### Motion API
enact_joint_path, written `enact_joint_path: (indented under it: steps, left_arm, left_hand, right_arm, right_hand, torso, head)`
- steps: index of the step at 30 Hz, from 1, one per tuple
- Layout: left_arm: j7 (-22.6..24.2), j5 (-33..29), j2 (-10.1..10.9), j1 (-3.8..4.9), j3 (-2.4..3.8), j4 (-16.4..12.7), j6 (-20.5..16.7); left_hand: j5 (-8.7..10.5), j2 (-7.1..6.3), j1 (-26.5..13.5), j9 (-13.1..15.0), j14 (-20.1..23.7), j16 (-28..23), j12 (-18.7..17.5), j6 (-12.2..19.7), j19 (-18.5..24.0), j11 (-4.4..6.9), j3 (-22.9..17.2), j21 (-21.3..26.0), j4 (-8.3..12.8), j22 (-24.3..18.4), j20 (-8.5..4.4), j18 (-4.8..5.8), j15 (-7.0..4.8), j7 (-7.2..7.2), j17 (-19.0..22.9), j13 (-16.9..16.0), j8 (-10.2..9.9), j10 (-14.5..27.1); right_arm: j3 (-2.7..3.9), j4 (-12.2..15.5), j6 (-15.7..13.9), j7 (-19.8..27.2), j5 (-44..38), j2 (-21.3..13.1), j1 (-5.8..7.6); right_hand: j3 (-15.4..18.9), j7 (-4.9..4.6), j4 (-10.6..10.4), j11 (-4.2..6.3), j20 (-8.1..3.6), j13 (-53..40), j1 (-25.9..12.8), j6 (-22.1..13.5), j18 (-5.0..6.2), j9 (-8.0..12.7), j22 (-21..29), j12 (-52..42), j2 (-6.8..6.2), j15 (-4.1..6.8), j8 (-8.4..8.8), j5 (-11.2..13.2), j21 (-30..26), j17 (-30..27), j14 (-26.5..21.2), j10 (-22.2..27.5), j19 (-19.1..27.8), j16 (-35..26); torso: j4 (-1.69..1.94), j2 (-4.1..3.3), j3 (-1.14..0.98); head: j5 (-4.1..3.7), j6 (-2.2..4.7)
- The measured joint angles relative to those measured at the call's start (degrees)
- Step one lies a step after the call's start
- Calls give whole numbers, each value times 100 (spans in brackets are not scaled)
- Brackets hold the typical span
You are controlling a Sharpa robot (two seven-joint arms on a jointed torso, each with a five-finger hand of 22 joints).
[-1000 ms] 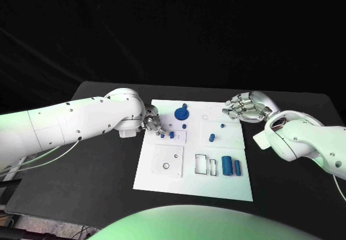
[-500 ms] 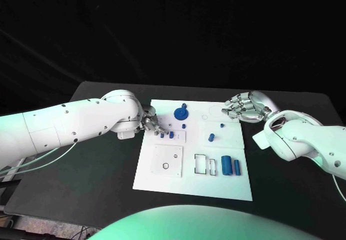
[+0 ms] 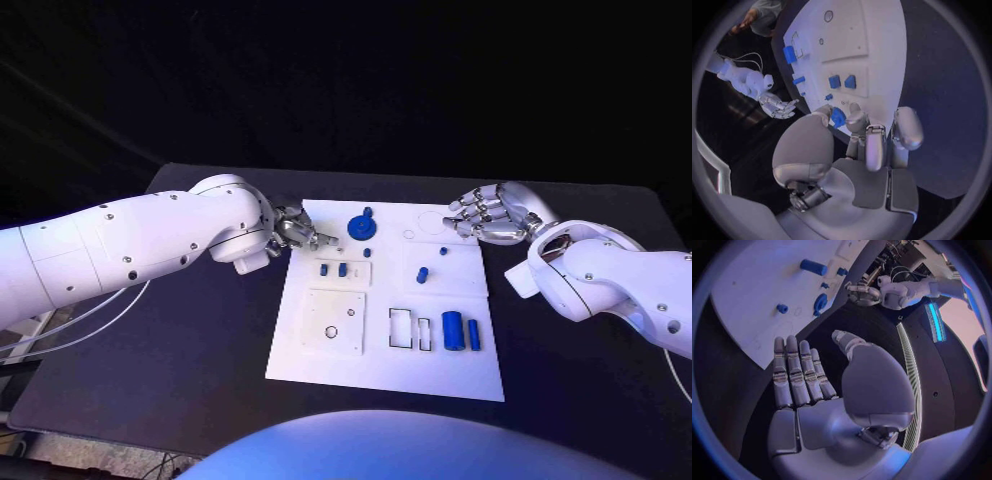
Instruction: Assemble the parts on the task board
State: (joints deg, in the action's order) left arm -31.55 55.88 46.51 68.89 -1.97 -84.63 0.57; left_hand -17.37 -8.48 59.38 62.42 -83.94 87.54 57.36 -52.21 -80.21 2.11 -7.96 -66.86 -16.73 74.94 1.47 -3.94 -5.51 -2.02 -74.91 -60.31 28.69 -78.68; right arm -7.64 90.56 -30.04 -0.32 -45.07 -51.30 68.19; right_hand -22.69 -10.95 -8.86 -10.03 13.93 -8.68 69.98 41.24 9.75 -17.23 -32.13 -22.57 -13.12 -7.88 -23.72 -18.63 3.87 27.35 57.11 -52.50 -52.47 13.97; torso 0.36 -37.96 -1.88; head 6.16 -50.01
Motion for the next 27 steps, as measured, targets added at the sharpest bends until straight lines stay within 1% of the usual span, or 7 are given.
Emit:
enact_joint_path:
  steps: [2, 6, 8, 11, 14, 17, 27]
  left_arm:
    - [122, -58, 21, -1, 9, -18, -128]
    - [532, -117, 37, -3, 14, -51, -425]
    - [817, -91, 24, -4, 10, -64, -603]
    - [1423, 179, -53, -14, -36, -68, -953]
    - [1969, 631, -142, -70, -77, -64, -1270]
    - [2476, 1257, -251, -158, -129, -28, -1550]
    - [3205, 3030, -605, -263, -217, 200, -1732]
  left_hand:
    - [-77, 12, 157, -51, -8, -155, -292, 148, 174, -39, 40, 339, -10, 0, 18, -29, 55, -53, 0, 252, -81, 209]
    - [-310, -21, 800, -316, 55, -846, -1597, 578, 832, -225, -15, 1750, -1, 0, 149, -282, 250, -239, 120, 1325, -295, 1217]
    - [-488, -116, 1331, -673, 598, -1666, -2036, 785, 1508, -382, -277, 3037, -7, -93, 269, -438, 398, -424, 909, 1685, -543, 1699]
    - [-385, -303, 2151, -1253, 1633, -2935, -2569, 855, 2067, -550, -843, 4063, 46, -376, 425, -536, 550, -567, 2220, 2241, -869, 2089]
    - [-157, -584, 2550, -1804, 2064, -3461, -2997, 744, 2211, -584, -1349, 4415, 67, -503, 512, -536, 624, -593, 2750, 2841, -1127, 2139]
    - [93, -727, 2693, -2198, 2110, -3630, -3390, 618, 2217, -653, -1629, 4557, 148, -517, 518, -536, 635, -474, 2961, 3352, -1331, 2208]
    - [439, -793, 2651, -2767, 2099, -3736, -4202, 273, 2163, -733, -1655, 4766, 276, -447, 530, -535, 625, -330, 3213, 4302, -1631, 2330]
  right_arm:
    - [0, 0, 0, 0, 1, 0, 0]
    - [-1, -1, 0, 1, 5, -1, -1]
    - [-1, -3, 0, 1, 7, -2, -1]
    - [-2, -9, 0, 3, 12, -1, -1]
    - [-2, -15, 0, 5, 18, 3, -1]
    - [-2, -17, 1, 9, 25, 7, -2]
    - [-2, -21, 3, 23, 39, 16, -4]
  right_hand:
    - [0, 0, 0, 0, 0, 0, 0, 0, 0, 0, 0, 0, 0, 0, 0, 0, 0, 0, 0, 0, 0, 0]
    - [15, 0, -16, 0, 0, 6, 0, 0, 0, 6, 12, 0, 0, 0, 0, 0, 0, -6, 0, 0, 0, 0]
    - [16, 0, -16, 0, 0, 6, 0, 0, 0, 6, 20, 0, 0, 0, 0, 0, 0, -6, 0, 0, 0, -17]
    - [16, 0, -16, 0, 13, 16, 0, 0, 0, 6, 27, 0, 0, 0, -25, 0, 0, -15, 0, 0, 13, -31]
    - [16, 0, -16, 0, 21, 19, 0, 0, 0, 12, 36, 0, 0, 0, -41, 0, 0, -17, 0, 0, 21, -31]
    - [16, 0, -16, 0, 21, 21, 1, 0, 0, 12, 38, 0, 1, 0, -44, 0, 0, -19, 0, 0, 21, -31]
    - [-4, 0, 3, 0, 21, 37, 30, 0, 0, 11, 52, 0, 30, 0, -44, 0, 0, -32, 0, 0, 20, -54]
  torso:
    - [-1, -1, 0]
    - [-1, -2, 0]
    - [-1, -4, 0]
    - [-1, -7, 0]
    - [-2, -12, 5]
    - [-5, -12, 7]
    - [-7, -16, 9]
  head:
    - [-5, 0]
    - [-14, 0]
    - [-23, 0]
    - [-44, 0]
    - [-69, 0]
    - [-88, 0]
    - [-152, 0]
